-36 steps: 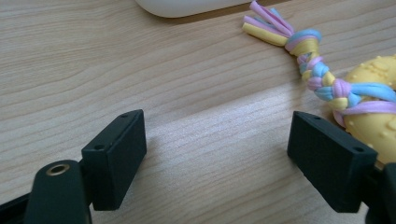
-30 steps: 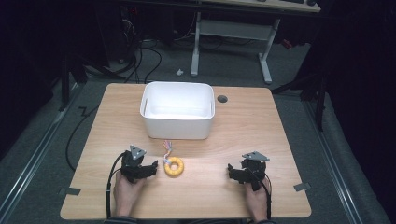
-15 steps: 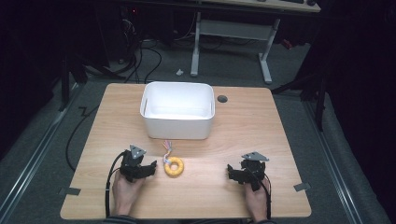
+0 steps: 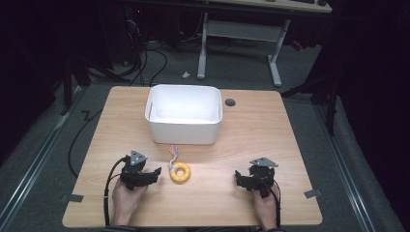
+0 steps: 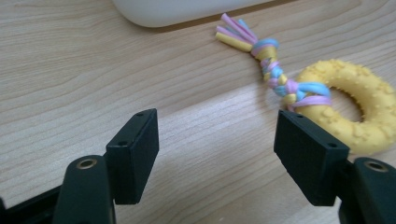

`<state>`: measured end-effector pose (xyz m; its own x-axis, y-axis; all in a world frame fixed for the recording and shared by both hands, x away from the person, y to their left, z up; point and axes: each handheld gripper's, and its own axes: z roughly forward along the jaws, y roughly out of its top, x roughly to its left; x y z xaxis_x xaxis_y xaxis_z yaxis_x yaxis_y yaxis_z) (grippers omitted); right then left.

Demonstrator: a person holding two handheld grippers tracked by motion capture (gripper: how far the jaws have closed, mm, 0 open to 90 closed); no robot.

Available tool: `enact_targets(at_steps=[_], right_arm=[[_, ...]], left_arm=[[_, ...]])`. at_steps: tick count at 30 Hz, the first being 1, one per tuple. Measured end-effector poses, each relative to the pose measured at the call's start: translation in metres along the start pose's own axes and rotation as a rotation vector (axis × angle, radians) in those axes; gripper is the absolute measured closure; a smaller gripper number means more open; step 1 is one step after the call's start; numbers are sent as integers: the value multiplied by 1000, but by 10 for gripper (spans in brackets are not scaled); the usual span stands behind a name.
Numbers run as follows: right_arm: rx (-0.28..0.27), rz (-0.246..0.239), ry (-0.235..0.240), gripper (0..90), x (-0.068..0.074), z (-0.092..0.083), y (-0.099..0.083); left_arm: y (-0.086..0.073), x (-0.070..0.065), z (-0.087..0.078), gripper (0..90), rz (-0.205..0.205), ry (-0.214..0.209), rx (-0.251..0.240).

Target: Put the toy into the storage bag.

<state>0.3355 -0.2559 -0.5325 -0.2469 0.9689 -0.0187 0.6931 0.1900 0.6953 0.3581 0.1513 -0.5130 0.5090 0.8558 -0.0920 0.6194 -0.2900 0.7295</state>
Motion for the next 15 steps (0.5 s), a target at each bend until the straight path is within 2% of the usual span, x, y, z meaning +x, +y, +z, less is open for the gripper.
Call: enact_targets(at_steps=[9,15], right_arm=[[0,-2,1,93,0,0,0],[0,-3,1,93,0,0,0]], left_arm=[[10,-15,-7,326,42,-50,9],[19,-25,-5,343,85,-61,21]])
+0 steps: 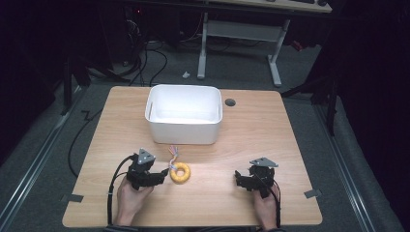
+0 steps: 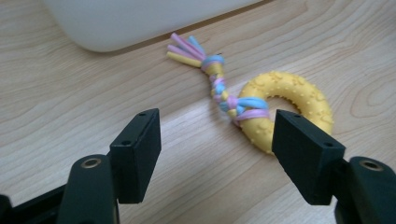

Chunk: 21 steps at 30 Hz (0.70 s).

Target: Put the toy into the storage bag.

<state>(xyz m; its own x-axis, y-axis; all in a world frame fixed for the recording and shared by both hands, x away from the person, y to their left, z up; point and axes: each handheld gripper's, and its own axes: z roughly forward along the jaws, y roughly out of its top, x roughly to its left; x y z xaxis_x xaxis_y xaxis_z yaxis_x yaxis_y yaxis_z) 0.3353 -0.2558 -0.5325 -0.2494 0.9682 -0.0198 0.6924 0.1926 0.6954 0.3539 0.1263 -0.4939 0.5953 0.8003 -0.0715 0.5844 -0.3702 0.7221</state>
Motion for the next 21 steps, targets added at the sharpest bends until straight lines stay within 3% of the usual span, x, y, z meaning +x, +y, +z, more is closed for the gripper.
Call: enact_targets(at_steps=[5,14,21], right_arm=[[0,-1,1,93,0,0,0],[0,-3,3,93,0,0,0],[-2,-7,4,93,0,0,0]], left_arm=[[9,-9,3,357,30,-8,5],[13,-18,14,371,37,-5,52],[18,-24,20,393,64,-15,39]])
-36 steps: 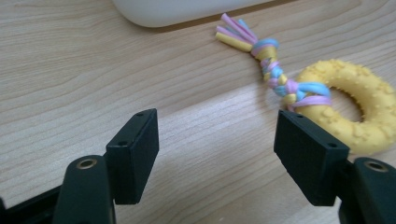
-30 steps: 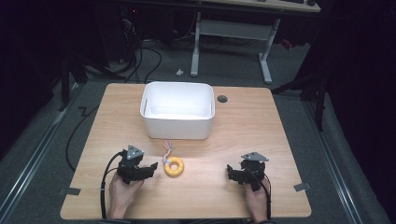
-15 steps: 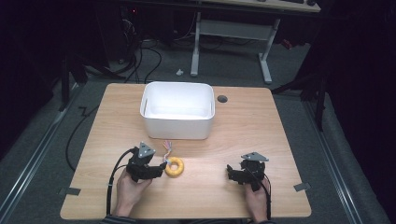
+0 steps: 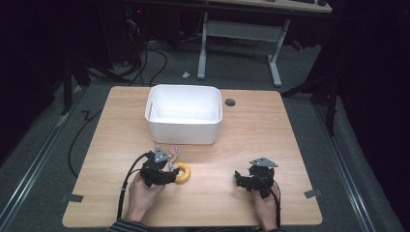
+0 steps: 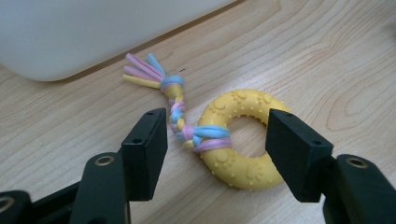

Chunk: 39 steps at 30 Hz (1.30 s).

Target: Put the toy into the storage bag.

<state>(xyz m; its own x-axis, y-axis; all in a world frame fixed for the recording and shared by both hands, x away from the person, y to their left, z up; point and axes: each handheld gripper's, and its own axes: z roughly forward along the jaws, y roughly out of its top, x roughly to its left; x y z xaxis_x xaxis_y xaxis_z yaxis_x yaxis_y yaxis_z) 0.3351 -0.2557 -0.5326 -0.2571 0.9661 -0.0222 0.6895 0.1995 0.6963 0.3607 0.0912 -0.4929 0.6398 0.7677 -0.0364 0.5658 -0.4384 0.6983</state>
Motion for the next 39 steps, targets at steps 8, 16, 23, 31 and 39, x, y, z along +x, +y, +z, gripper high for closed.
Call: enact_targets(at_steps=[8,16,23,31,39], right_arm=[[0,-2,3,93,0,0,0],[-1,-4,6,93,1,0,-1],[-1,-5,6,93,1,0,-1],[0,-3,5,93,1,0,-1],[0,-3,6,93,1,-1,-1]], left_arm=[[12,-5,15,410,35,-3,26],[12,-1,28,460,47,0,42],[12,2,29,469,37,-11,40],[13,0,30,466,54,-19,45],[12,-3,33,471,85,-21,67]])
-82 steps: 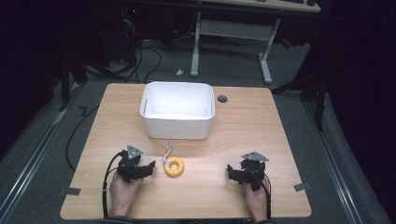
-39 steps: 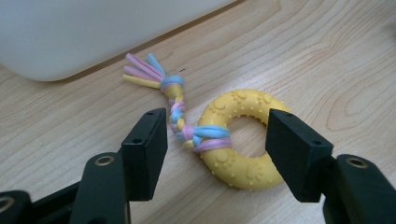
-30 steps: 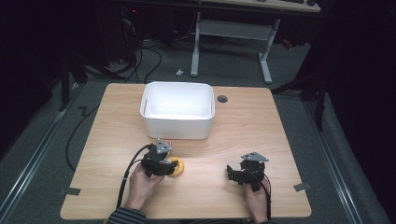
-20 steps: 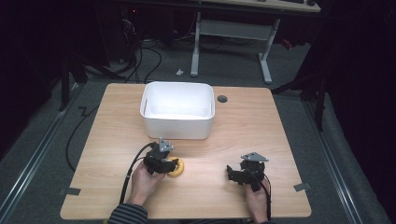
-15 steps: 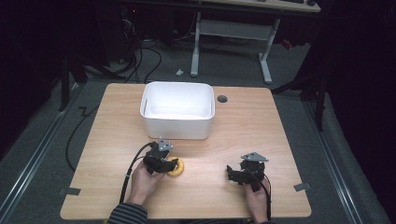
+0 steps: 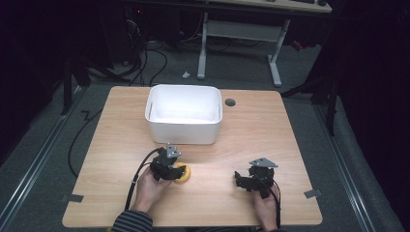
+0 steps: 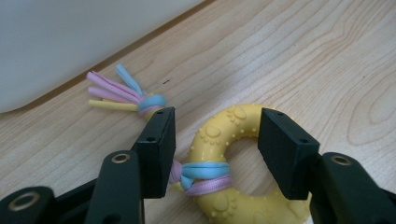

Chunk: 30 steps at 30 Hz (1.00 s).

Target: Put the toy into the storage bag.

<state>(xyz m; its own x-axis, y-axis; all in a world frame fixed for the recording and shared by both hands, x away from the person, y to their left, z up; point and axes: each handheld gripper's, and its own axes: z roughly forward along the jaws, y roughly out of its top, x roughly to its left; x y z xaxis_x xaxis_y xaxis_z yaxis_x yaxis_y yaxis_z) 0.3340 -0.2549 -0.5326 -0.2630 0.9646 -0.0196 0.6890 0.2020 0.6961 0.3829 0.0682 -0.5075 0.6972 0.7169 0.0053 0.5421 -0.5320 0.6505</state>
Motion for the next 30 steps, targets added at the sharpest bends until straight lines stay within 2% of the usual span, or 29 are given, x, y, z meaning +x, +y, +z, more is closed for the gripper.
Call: enact_targets(at_steps=[4,13,20,21,23,30], right_arm=[[0,0,0,93,0,0,0],[-1,-2,1,93,0,0,0],[-2,-8,6,93,0,0,0],[-2,-7,6,93,1,0,0],[-2,-6,6,93,1,0,0],[-1,-9,9,93,1,0,0]], left_arm=[[0,1,2,478,-1,-9,15],[-3,10,4,515,-34,-89,22],[-6,10,5,557,-8,-100,49],[-6,7,5,588,22,-72,48],[-6,5,5,618,34,-56,53],[-6,7,4,643,21,-59,51]])
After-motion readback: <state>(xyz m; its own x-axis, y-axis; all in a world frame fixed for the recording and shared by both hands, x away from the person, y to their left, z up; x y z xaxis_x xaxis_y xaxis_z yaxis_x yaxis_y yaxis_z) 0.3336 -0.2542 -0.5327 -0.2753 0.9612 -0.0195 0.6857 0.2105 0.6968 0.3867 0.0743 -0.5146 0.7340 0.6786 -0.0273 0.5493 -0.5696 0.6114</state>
